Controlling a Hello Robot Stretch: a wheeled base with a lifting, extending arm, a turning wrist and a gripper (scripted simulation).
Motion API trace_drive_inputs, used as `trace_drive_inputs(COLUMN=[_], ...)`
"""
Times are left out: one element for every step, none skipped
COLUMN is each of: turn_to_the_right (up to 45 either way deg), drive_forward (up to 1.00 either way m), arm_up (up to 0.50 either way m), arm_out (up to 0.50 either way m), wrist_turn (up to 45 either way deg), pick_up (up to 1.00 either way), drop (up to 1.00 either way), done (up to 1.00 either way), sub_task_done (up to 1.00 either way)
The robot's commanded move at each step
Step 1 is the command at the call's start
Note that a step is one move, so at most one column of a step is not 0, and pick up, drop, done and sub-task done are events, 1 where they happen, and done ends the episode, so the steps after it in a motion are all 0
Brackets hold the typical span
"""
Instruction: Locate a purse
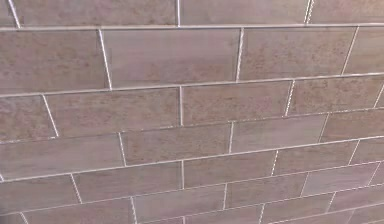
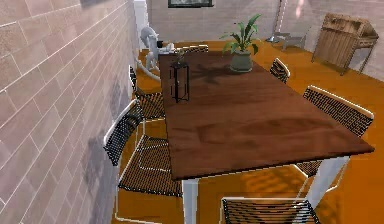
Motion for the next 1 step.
trace_drive_inputs(turn_to_the_right=[-9.0], drive_forward=[0.0], arm_up=[0.0], arm_out=[0.0], wrist_turn=[0.0], pick_up=[0.0], drop=[0.0], done=[0.0], sub_task_done=[0.0])
